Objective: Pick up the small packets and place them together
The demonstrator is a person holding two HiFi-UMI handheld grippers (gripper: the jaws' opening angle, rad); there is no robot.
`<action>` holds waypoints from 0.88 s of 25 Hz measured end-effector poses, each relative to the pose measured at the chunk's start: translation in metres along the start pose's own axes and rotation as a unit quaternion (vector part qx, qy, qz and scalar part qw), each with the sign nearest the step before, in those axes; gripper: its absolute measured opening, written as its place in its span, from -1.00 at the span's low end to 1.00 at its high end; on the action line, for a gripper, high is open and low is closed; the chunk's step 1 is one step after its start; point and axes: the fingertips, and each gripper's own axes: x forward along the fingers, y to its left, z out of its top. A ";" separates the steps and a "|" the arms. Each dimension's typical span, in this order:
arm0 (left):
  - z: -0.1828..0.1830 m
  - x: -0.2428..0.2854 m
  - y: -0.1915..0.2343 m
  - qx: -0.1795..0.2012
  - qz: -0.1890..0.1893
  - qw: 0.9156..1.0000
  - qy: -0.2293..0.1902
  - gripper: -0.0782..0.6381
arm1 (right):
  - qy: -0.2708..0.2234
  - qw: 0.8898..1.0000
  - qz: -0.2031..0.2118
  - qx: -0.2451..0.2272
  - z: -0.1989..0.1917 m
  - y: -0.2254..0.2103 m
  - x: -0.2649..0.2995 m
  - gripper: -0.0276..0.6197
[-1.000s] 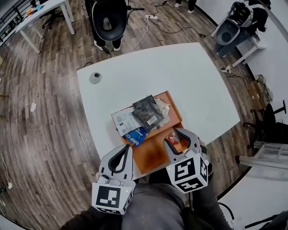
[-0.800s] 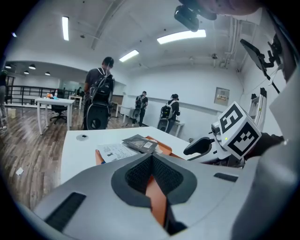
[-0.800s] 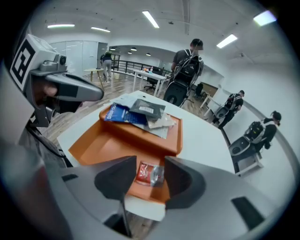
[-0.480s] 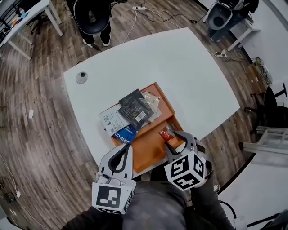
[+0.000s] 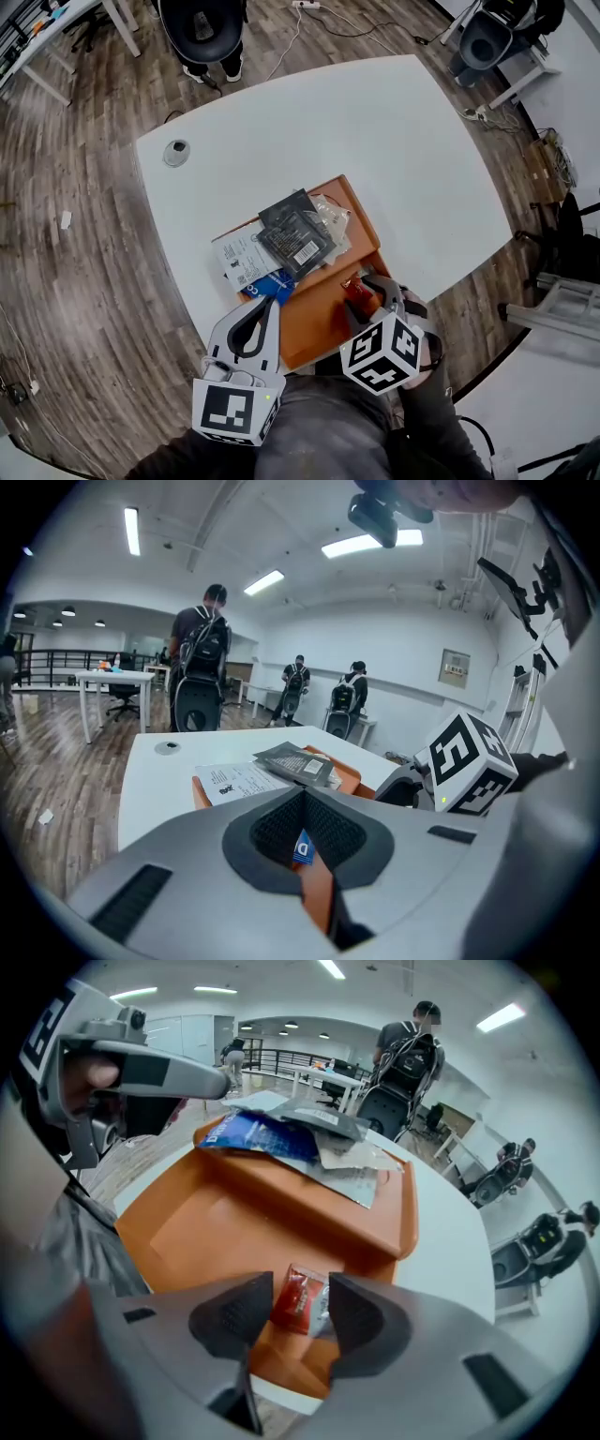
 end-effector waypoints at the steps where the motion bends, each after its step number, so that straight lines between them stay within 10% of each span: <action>1: -0.001 0.002 0.002 -0.002 0.001 1.000 0.002 -0.79 | 0.004 1.000 0.002 -0.003 0.000 -0.001 0.003 -0.35; 15: -0.007 0.014 0.022 -0.040 0.015 0.999 0.014 -0.79 | 0.052 0.998 0.035 -0.016 -0.004 -0.001 0.027 -0.35; 22: -0.007 0.012 0.025 -0.042 0.016 0.999 0.013 -0.79 | 0.058 0.997 0.043 -0.032 -0.003 0.009 0.028 -0.80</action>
